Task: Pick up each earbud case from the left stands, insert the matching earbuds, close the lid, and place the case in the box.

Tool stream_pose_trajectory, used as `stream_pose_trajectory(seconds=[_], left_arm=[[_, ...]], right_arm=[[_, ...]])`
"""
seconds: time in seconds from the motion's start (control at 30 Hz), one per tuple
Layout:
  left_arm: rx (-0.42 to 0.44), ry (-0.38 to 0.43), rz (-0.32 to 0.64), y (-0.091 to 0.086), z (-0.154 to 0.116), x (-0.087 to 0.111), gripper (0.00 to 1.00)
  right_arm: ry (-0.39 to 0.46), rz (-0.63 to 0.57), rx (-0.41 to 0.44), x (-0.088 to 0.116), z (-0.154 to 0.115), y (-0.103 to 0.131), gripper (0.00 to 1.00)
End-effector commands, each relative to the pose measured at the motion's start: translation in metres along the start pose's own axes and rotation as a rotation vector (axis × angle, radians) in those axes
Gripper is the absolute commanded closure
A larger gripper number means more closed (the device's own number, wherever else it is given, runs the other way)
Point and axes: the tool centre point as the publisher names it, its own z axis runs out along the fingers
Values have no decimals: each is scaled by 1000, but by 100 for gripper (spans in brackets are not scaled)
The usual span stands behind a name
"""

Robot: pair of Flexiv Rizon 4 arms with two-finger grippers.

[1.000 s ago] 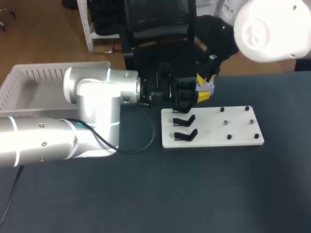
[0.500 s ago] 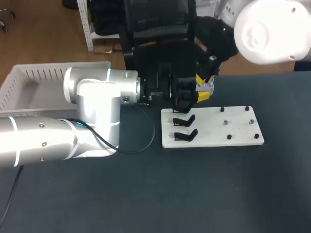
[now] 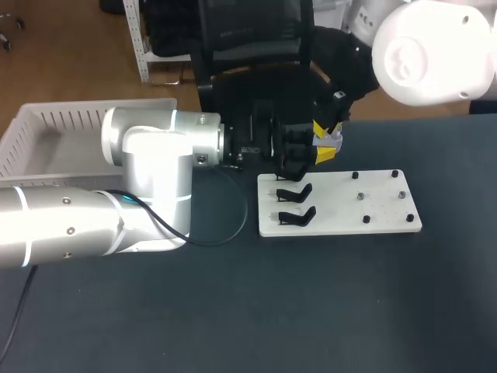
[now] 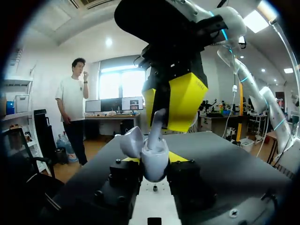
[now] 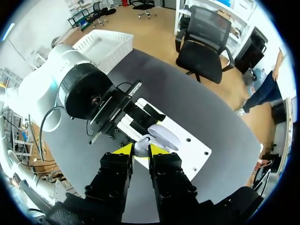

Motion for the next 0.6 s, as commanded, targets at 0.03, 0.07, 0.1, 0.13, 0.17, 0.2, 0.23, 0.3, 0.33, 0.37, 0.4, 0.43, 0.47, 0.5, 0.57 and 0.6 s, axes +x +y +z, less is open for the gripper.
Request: stream_pose_trajectory(seconds=[0.03, 0.07, 0.1, 0.13, 0.17, 0.2, 0.23, 0.3, 0.33, 0.37, 0.4, 0.43, 0.47, 0.5, 0.57, 0.6], left_arm=[[-8, -4, 4, -2, 0, 1, 100], [-8, -4, 4, -2, 0, 1, 100], [-8, -4, 4, -2, 0, 1, 100], [-8, -4, 4, -2, 0, 1, 100], [-8, -4, 4, -2, 0, 1, 100], [-8, -4, 4, -2, 0, 1, 100], [-8, -4, 4, -2, 0, 1, 100], [-8, -4, 4, -2, 0, 1, 100], [-8, -4, 4, -2, 0, 1, 100], [-8, -4, 4, -2, 0, 1, 100], [-8, -4, 4, -2, 0, 1, 100], [-8, -4, 4, -2, 0, 1, 100], [-8, -4, 4, -2, 0, 1, 100], [-8, -4, 4, -2, 0, 1, 100], [-8, -4, 4, -2, 0, 1, 100], [-8, -4, 4, -2, 0, 1, 100]], right_arm=[[2, -1, 3, -2, 2, 0, 100], [2, -1, 2, -2, 3, 0, 100], [2, -1, 2, -2, 3, 0, 100], [2, 0, 2, -2, 3, 0, 100], [2, -1, 2, -2, 3, 0, 100], [2, -1, 2, -2, 3, 0, 100], [2, 0, 2, -2, 4, 0, 100], [3, 0, 2, -2, 4, 0, 100], [4, 0, 2, -2, 4, 0, 100], [5, 0, 3, -2, 4, 0, 100], [5, 0, 3, -2, 4, 0, 100], [5, 0, 3, -2, 4, 0, 100], [5, 0, 4, -2, 4, 0, 100], [5, 0, 4, -1, 4, 0, 100], [6, 1, 5, -1, 3, 0, 100], [7, 1, 5, -1, 3, 0, 100]])
